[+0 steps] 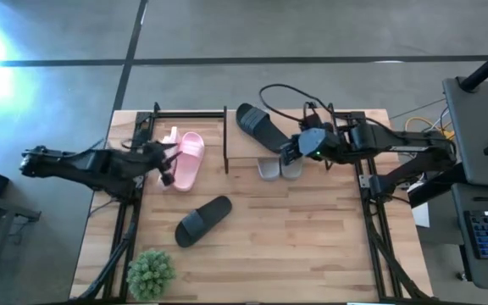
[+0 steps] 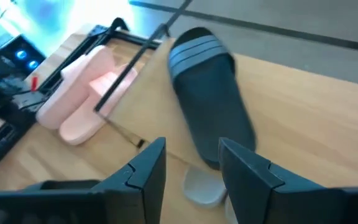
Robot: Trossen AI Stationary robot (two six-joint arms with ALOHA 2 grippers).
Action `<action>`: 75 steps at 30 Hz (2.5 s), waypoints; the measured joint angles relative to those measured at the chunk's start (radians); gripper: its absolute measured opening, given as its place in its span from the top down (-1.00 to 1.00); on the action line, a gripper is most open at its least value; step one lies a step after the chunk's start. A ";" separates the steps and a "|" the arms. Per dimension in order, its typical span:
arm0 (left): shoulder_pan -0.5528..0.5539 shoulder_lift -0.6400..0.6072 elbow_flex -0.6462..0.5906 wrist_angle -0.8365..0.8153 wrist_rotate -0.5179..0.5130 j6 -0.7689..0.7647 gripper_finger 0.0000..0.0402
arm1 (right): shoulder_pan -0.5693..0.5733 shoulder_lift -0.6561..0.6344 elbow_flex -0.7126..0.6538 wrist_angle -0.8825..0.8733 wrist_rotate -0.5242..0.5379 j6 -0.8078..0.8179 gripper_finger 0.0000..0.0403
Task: Pick and place slides into the shelf
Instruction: Move the right pink slide to the center of the table
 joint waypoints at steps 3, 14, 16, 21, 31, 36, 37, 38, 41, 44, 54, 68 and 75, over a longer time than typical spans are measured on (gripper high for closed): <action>0.000 0.084 -0.015 -0.008 0.003 -0.009 0.46 | 0.003 -0.011 0.000 -0.040 0.008 0.020 0.30; 0.017 0.412 -0.004 -0.037 0.039 -0.165 0.46 | 0.003 -0.099 0.000 -0.208 0.028 -0.006 0.26; 0.035 0.457 0.010 -0.065 0.069 -0.198 0.46 | 0.002 -0.129 0.000 -0.232 0.031 -0.030 0.26; 0.107 0.551 0.062 -0.152 0.111 -0.297 0.46 | -0.025 -0.204 0.000 -0.239 0.039 -0.117 0.26; 0.242 0.663 0.107 -0.173 0.107 -0.137 0.46 | -0.085 -0.288 -0.004 -0.248 0.086 -0.154 0.27; 0.282 0.703 0.106 -0.155 0.119 -0.055 0.46 | -0.090 -0.286 -0.005 -0.248 0.092 -0.144 0.27; 0.290 0.705 0.105 -0.150 0.118 -0.038 0.46 | -0.090 -0.282 -0.005 -0.247 0.106 -0.141 0.27; 0.300 0.710 0.105 -0.142 0.114 -0.026 0.46 | -0.090 -0.281 -0.005 -0.247 0.116 -0.134 0.28; 0.334 0.723 0.097 -0.065 0.112 0.029 0.46 | -0.090 -0.272 -0.006 -0.244 0.125 -0.121 0.29; 0.365 0.737 0.082 -0.011 0.116 0.075 0.46 | -0.090 -0.266 -0.006 -0.245 0.127 -0.121 0.28; 0.444 0.733 0.015 0.066 0.123 0.133 0.46 | -0.090 -0.261 -0.006 -0.245 0.135 -0.103 0.28; 0.479 0.737 -0.037 0.196 0.182 0.147 0.97 | -0.090 -0.260 -0.008 -0.245 0.137 -0.084 0.31; 0.475 0.666 0.034 0.104 0.212 0.095 0.99 | -0.090 -0.260 -0.008 -0.245 0.138 -0.084 0.34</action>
